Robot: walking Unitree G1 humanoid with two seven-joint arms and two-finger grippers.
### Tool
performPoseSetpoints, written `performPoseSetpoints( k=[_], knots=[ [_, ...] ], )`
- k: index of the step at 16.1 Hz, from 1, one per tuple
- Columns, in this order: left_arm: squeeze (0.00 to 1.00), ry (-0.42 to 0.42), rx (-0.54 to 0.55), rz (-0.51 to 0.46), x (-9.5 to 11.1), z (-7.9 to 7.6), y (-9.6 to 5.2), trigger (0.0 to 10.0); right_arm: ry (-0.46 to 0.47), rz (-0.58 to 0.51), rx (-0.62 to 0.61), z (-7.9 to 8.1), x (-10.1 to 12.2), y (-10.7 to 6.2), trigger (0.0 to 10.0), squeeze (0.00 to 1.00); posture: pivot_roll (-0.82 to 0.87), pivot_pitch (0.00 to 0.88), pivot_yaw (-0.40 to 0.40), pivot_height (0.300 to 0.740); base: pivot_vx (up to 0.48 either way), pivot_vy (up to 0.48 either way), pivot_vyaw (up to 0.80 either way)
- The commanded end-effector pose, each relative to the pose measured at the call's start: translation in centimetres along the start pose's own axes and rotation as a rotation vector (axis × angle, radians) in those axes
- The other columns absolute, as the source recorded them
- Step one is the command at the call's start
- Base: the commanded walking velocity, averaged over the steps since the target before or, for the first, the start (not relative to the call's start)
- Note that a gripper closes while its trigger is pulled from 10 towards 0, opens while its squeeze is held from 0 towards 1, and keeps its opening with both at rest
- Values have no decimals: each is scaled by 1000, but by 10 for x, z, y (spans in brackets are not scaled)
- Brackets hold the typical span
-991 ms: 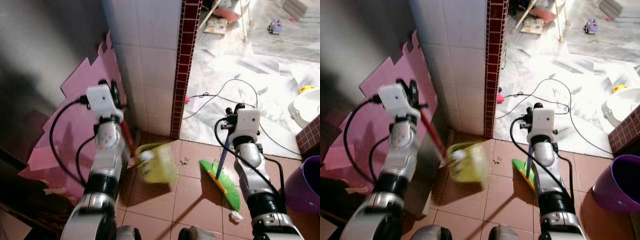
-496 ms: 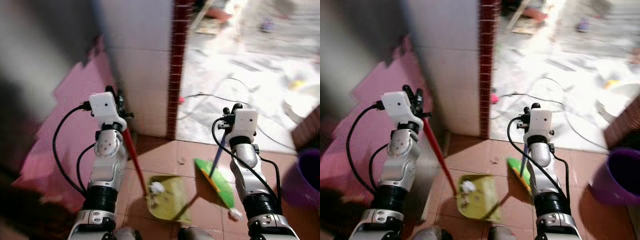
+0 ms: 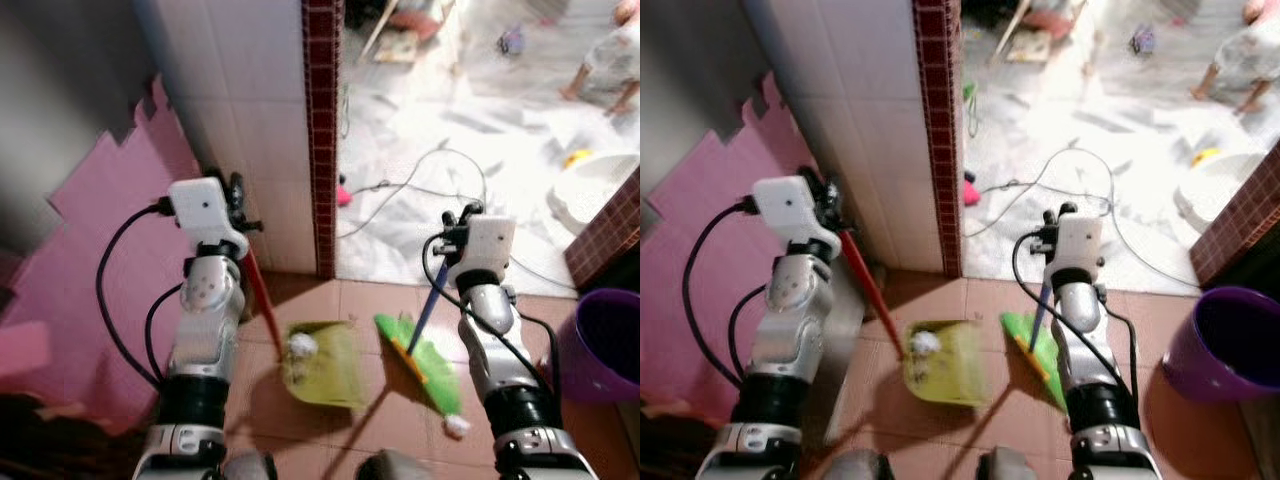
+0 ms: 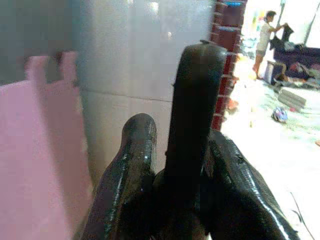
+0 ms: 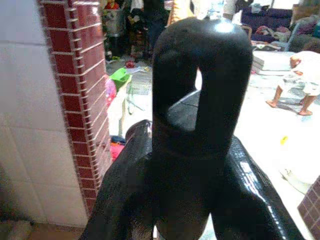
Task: Sweep floor
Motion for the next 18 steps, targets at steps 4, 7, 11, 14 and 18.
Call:
performPoseSetpoints(
  k=[4,7,11,14,18],
  knots=[
    [0,-28,-8,-45,16,-2,2,10000,-1,-9,5,0,3,1,10000,0,-70,0,78,740,0,-373,0],
    [0,-16,-1,-47,17,-2,2,10000,-12,-17,5,-2,5,2,10000,0,-73,0,74,740,0,-239,0],
    [0,-15,16,-52,19,0,2,10000,-23,-21,2,-5,7,4,10000,0,-71,0,68,740,0,0,0],
    [0,-26,28,-52,21,1,3,10000,-29,-23,3,-7,8,6,10000,0,-73,0,61,740,0,0,-138],
    [0,-39,37,-43,20,3,3,10000,-68,-18,-7,-12,9,7,10000,0,-75,0,58,740,0,0,-477]
  ],
)
Point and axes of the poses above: a point about 5 cm out from each wrist's last joint towards the gripper, its own y axis pointing out of the wrist towards the gripper, its own x axis along the axis of the wrist's last joint, z = x × y, the point moved 5 cm from there along y, pointing out of the wrist towards the gripper, and after that the axes turned 7 degrees about y, right-handed, at the moved point
